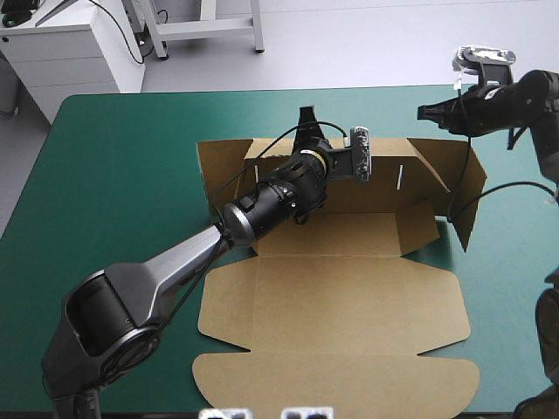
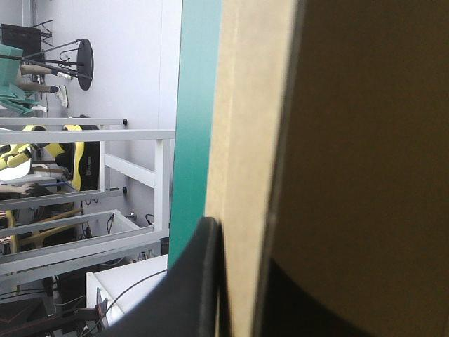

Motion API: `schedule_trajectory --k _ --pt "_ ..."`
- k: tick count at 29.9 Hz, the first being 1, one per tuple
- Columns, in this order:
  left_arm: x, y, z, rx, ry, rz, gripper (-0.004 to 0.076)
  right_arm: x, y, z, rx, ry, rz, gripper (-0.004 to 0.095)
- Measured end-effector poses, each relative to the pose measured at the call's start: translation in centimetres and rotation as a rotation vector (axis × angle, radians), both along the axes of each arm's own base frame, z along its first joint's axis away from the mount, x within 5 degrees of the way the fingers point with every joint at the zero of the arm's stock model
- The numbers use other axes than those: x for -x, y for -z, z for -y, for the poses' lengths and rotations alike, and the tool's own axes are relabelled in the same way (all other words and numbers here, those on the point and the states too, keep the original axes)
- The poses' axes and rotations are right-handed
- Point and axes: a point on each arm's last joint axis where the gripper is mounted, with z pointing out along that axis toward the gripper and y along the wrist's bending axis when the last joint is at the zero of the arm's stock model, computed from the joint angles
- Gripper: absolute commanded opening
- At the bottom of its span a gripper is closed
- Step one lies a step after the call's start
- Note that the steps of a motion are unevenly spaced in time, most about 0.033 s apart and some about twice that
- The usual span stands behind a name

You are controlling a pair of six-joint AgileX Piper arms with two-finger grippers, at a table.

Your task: Fold the box

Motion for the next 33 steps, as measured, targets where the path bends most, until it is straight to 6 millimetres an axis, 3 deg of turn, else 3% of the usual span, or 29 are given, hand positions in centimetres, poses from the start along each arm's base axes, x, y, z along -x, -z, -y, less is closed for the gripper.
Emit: schedule_trajectory --k 5,10,23,33 --pt "0.0 0.0 0.0 0.001 -0.001 0.000 -0.0008 -3.1 2.1 0.0 -0.005 -0.022 -0.088 -0.0020" --pt "0.0 0.0 0.0 0.002 -0.002 -0.001 -0.0008 -4.0 3.4 0.0 -0.007 -0.037 -0.148 -0.0020" --pt "0.0 0.0 0.0 0.002 -0.002 -0.001 -0.0008 -3.0 4.2 0.4 -0.007 -0.083 -0.235 -0.0020" --pt "-0.2 0.5 0.2 -0.011 -0.001 -0.002 -0.0008 0.2 5.8 -0.4 -0.045 -0.174 -0.314 -0.0020"
